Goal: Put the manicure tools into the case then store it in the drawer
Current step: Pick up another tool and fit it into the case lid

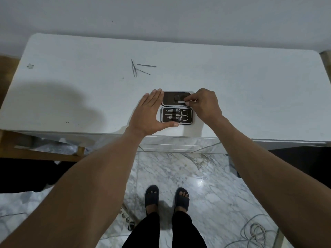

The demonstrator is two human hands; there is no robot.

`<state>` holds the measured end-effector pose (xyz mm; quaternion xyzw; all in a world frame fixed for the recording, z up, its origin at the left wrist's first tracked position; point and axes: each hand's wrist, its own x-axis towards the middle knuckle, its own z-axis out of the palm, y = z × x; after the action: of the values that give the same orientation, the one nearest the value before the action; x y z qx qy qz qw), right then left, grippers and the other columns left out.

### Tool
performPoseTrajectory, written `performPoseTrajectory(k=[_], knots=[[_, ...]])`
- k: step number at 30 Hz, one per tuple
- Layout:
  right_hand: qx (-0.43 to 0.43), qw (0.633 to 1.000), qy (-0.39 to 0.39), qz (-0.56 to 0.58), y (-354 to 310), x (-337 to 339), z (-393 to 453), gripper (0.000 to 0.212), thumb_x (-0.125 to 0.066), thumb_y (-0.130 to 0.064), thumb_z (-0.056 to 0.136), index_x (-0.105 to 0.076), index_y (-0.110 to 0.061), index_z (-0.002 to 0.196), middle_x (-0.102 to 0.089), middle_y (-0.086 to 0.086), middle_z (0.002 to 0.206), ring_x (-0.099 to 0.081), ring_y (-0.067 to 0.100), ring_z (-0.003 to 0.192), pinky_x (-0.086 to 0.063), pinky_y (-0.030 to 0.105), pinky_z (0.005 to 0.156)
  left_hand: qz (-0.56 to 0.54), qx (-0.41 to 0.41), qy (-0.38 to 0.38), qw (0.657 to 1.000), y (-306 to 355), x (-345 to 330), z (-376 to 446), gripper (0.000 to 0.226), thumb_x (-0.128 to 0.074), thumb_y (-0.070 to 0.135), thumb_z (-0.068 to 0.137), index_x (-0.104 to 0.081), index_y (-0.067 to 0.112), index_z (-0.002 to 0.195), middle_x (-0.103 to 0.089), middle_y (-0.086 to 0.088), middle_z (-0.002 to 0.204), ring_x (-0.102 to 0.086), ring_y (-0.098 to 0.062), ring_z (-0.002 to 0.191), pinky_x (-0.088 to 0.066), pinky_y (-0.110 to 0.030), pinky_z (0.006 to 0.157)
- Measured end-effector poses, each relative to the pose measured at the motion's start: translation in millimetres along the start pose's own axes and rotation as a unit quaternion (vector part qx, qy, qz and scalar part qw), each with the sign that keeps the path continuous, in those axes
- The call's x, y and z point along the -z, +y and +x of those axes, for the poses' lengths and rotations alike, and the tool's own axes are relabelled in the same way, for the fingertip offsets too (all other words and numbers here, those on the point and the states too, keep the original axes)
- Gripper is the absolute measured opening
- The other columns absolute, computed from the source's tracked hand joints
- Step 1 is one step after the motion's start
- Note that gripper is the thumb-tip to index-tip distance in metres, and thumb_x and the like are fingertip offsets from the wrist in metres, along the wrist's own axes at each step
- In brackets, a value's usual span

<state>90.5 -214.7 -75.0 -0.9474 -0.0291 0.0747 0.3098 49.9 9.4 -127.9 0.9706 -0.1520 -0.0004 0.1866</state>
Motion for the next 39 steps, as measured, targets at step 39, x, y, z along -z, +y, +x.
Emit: performPoseTrajectory(k=[39], knots=[[0.046, 0.995, -0.037, -0.076, -28.6, -3.9, 7.4, 0.017, -0.065, -0.012, 0.081, -0.079, -0.016, 0.091, -0.075, 0.007, 0.089, -0.067, 0.025, 0.087, -0.051, 0.03, 0.078, -0.005, -0.008, 0.008, 1.0, -2.9, -3.1, 1.1, 0.129, -0.044, 0.096, 0.073, -0.024, 0.006, 0.164, -0.024, -0.007, 0.172, -0.017, -0.019, 0.161, -0.014, -0.043, 0.132]])
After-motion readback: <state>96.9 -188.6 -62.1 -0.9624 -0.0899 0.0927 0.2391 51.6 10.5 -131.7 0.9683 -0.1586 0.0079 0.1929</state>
